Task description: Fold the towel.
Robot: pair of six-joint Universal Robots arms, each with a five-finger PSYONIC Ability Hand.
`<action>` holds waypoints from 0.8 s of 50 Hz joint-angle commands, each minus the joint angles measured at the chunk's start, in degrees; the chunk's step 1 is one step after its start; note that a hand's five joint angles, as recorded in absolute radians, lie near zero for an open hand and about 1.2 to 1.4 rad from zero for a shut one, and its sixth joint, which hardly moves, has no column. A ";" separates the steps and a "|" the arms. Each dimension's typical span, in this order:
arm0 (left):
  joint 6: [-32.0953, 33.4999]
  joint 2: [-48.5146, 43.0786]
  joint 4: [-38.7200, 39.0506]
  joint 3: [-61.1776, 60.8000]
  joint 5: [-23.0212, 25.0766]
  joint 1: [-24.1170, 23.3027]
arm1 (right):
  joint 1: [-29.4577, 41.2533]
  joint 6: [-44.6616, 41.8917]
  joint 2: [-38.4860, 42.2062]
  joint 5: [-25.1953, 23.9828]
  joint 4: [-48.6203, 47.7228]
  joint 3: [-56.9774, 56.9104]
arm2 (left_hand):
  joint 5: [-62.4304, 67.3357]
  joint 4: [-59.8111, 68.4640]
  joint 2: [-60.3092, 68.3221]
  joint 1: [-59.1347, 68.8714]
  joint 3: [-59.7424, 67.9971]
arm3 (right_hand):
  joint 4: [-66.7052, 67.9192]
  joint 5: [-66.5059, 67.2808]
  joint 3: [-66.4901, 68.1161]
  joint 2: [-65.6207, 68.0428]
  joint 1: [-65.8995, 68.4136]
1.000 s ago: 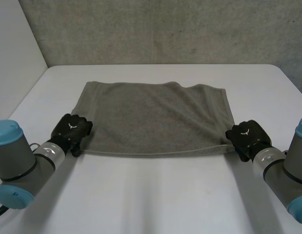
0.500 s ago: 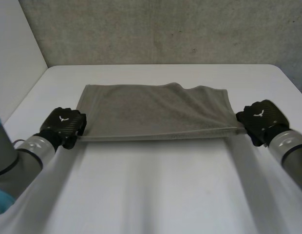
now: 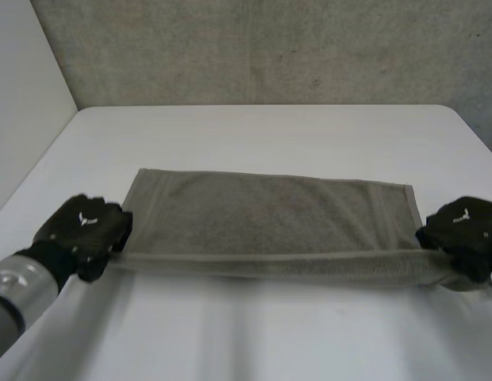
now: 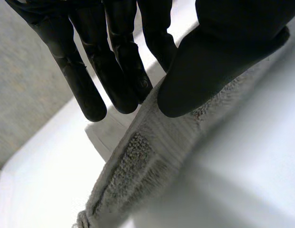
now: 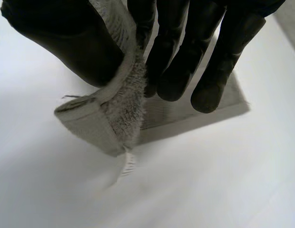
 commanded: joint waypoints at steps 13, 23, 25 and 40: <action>-6.67 -39.11 13.88 35.29 -5.79 -7.73 | 12.06 19.57 23.65 12.16 -24.50 -22.59 | 11.07 10.20 10.28 11.75 10.31 | 2.79 2.61 3.06 3.44 3.19; -6.76 -53.33 13.88 54.43 -7.98 -8.25 | 14.35 21.16 32.79 17.52 -31.65 -32.00 | 11.07 10.20 10.28 11.75 10.31 | 2.79 2.61 3.06 3.44 3.19; -6.85 -54.57 13.88 56.19 -8.33 -8.43 | 14.70 21.25 34.21 17.70 -32.00 -33.51 | 11.07 10.20 10.28 11.75 10.31 | 2.79 2.61 3.06 3.44 3.19; -6.93 -54.07 13.26 55.26 -8.95 -10.28 | 16.72 23.18 34.49 23.68 -31.92 -36.33 | -58.93 -59.80 -59.72 -58.25 -59.69 | -67.21 -67.39 -66.94 -66.56 -66.81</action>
